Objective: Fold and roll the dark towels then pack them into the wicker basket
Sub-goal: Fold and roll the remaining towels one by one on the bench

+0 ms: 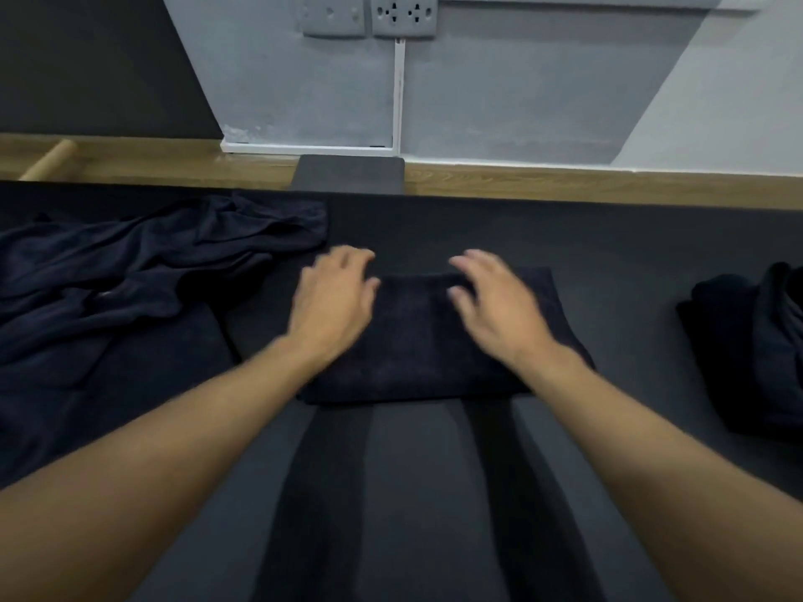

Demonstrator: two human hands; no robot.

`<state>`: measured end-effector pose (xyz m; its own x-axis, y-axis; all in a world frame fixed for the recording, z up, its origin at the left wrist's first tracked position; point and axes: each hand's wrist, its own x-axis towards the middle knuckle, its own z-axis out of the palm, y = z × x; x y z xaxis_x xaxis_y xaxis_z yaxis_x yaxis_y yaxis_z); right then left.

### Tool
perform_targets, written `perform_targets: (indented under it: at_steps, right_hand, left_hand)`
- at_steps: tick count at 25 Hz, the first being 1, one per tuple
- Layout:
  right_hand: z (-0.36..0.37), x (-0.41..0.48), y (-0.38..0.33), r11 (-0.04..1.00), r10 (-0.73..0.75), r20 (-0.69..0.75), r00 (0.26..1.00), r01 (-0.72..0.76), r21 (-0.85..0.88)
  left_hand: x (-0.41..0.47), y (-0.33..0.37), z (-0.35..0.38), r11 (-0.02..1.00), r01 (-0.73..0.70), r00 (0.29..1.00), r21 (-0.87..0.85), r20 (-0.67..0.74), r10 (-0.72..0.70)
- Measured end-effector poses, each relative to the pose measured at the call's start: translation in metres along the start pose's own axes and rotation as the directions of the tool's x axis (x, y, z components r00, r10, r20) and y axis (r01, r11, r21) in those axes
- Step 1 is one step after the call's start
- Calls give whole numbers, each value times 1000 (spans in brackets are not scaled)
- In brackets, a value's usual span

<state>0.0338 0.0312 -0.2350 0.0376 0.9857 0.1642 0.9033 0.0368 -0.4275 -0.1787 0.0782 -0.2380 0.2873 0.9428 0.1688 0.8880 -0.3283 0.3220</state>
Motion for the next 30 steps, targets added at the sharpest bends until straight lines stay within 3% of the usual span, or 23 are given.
perform_targets:
  at_steps: [2, 3, 9, 15, 18, 20, 23, 24, 26, 28, 30]
  right_hand:
    - [30, -14, -10, 988, -56, 213, 975, 85, -129]
    - [39, -20, -7, 971, -51, 245, 968, 106, -215]
    - [19, -18, 55, 928, 75, 198, 977, 4, -372]
    - [1, -19, 70, 896, 297, 175, 939, -210, -392]
    - [23, -44, 28, 933, 83, 182, 980, -12, -360]
    - [31, -59, 18, 937, 41, 232, 972, 44, -347]
    - [16, -49, 13, 936, 190, 225, 956, -107, -336]
    - [17, -50, 2, 942, 150, 209, 966, -76, -326]
    - [27, -58, -39, 961, -66, 255, 965, 130, -245]
    - [49, -72, -69, 933, -206, 326, 923, 286, -218]
    - [59, -74, -72, 917, -268, 214, 939, 317, -243]
  left_hand:
    - [-27, 22, 27, 994, -103, 979, 24, 178, 97]
    - [-38, 24, 37, 984, -153, 961, 89, 245, 128]
    - [-46, -19, 28, 943, -266, 935, 203, 293, 201]
    - [-53, -49, 12, 938, -240, 918, 249, 374, 135]
    - [-64, -49, 7, 911, -334, 888, 244, 406, 216]
    - [-77, -57, -1, 897, -390, 864, 208, 421, 278]
    - [-75, -55, -12, 969, -234, 926, 86, 324, 194]
    - [-64, -50, -13, 987, -160, 954, 22, 260, 149]
    - [-35, -40, -12, 992, -113, 975, 48, 199, 101]
    - [-7, -33, -11, 995, -38, 963, 92, 271, 11]
    - [16, -33, -8, 991, 59, 930, 119, 353, -98]
